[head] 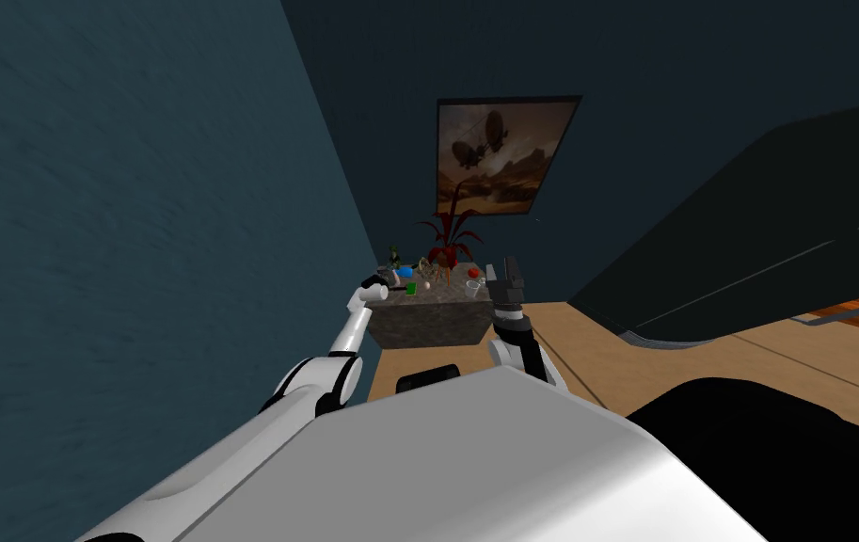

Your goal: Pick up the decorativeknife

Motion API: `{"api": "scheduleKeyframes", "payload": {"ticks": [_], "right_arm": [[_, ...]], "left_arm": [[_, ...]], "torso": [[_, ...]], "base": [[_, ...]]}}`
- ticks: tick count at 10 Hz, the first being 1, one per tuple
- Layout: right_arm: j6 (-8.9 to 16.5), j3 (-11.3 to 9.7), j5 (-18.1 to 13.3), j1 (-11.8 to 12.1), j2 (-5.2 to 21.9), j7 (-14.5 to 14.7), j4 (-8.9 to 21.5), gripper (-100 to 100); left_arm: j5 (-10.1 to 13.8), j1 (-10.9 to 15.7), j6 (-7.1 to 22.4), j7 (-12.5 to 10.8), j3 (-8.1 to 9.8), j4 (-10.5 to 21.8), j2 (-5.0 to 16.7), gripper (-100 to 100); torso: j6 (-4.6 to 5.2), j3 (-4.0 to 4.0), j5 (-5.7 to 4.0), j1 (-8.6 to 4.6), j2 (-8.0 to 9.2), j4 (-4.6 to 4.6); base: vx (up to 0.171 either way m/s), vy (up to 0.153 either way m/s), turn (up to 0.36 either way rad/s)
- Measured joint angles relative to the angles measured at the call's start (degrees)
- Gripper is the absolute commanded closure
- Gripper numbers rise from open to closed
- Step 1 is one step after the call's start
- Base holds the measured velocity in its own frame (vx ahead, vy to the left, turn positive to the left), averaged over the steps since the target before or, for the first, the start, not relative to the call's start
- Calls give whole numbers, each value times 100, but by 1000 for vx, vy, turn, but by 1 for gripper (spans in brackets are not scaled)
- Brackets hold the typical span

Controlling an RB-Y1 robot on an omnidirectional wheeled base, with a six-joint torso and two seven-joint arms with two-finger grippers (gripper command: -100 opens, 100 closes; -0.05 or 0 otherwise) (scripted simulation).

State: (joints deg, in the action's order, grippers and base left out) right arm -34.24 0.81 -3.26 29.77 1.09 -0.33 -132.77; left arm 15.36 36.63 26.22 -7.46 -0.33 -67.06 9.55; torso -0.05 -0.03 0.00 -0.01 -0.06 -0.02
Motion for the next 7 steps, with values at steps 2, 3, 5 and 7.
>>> {"api": "scheduleKeyframes", "payload": {"ticks": [2,3,5,7], "right_arm": [[0,0,0,0,0,0,0,0],[0,0,0,0,0,0,0,0],[0,0,0,0,0,0,0,0],[0,0,0,0,0,0,0,0]], "left_arm": [[69,331,321,10,-28,372,-4,-100],[105,503,472,17,-49,557,-9,-100],[131,681,727,25,-62,847,-12,-100],[138,896,1063,9,-87,1061,-26,-100]], "torso": [[0,-2,0,0,-3,-1],[0,-3,0,0,-6,-1],[-1,-1,1,2,-1,-1],[-1,-3,1,3,-4,-1]], "base": [[22,-1,-5],[24,0,-4],[16,2,3],[29,0,2]]}}
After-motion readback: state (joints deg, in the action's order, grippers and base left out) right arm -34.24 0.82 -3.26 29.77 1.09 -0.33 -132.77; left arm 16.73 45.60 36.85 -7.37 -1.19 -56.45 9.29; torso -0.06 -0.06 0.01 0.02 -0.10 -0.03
